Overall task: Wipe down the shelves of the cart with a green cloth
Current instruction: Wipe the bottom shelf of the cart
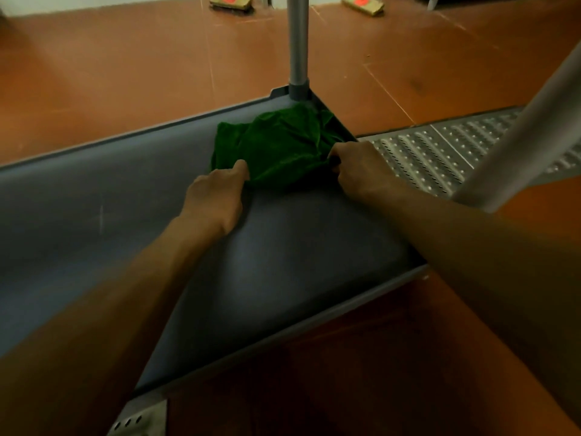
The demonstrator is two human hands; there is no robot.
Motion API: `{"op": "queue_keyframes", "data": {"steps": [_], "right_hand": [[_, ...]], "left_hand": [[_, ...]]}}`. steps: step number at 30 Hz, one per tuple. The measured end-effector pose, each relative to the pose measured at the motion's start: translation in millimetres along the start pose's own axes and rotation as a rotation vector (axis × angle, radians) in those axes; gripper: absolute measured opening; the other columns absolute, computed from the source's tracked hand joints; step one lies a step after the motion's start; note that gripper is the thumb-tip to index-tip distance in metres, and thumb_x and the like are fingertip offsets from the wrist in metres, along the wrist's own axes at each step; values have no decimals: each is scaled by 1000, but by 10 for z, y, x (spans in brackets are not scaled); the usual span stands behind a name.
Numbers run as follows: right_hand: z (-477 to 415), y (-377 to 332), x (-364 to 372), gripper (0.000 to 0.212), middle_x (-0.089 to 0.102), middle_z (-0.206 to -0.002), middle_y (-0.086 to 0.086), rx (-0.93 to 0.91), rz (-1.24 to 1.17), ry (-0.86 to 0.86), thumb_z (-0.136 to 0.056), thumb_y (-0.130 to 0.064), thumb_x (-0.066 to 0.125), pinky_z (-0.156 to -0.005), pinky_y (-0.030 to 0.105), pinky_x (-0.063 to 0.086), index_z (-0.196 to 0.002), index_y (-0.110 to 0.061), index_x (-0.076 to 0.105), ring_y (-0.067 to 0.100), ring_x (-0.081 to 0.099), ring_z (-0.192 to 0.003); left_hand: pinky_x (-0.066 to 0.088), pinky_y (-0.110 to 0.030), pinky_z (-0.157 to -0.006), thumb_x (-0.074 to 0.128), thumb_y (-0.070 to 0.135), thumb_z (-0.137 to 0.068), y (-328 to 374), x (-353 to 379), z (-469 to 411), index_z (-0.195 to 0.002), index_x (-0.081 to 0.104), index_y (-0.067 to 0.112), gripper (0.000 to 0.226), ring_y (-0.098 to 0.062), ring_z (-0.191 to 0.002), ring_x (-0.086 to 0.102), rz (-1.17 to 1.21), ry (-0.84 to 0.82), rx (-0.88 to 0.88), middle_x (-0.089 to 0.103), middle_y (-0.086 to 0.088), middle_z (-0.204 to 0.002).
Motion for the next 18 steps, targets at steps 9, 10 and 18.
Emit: {"op": "queue_keyframes", "data": {"steps": [9,10,18], "right_hand": [[360,-20,-119,28,63,-116,20,-59,93,-76,-92,-9,56,-90,47,52,-119,-7,64,37,61,-104],[416,-15,-131,27,63,-115,21,-65,96,-84,-92,-10,56,-89,46,53,-118,-7,64,37,61,-103],[917,-41,-136,26,65,-108,18,-132,203,-173,-93,-12,57,-83,46,54,-118,-11,62,35,63,-95]], "left_hand": [[43,-41,-65,50,10,-92,75,13,319,-121,44,16,30,-41,-85,59,-11,-54,54,61,-18,-98],[46,-43,-65,50,10,-91,86,3,354,-121,44,16,30,-41,-84,60,-16,-65,65,61,-18,-97],[43,-39,-68,48,13,-95,203,-38,737,-123,45,16,28,-41,-88,60,-10,-178,71,61,-19,-100]]}}
Point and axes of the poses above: each hand's wrist, its own z-axis away from the middle knuckle, its own x-axis out of the palm, y = z × x, the point moved 10 cm from there along -z, towards the middle knuckle
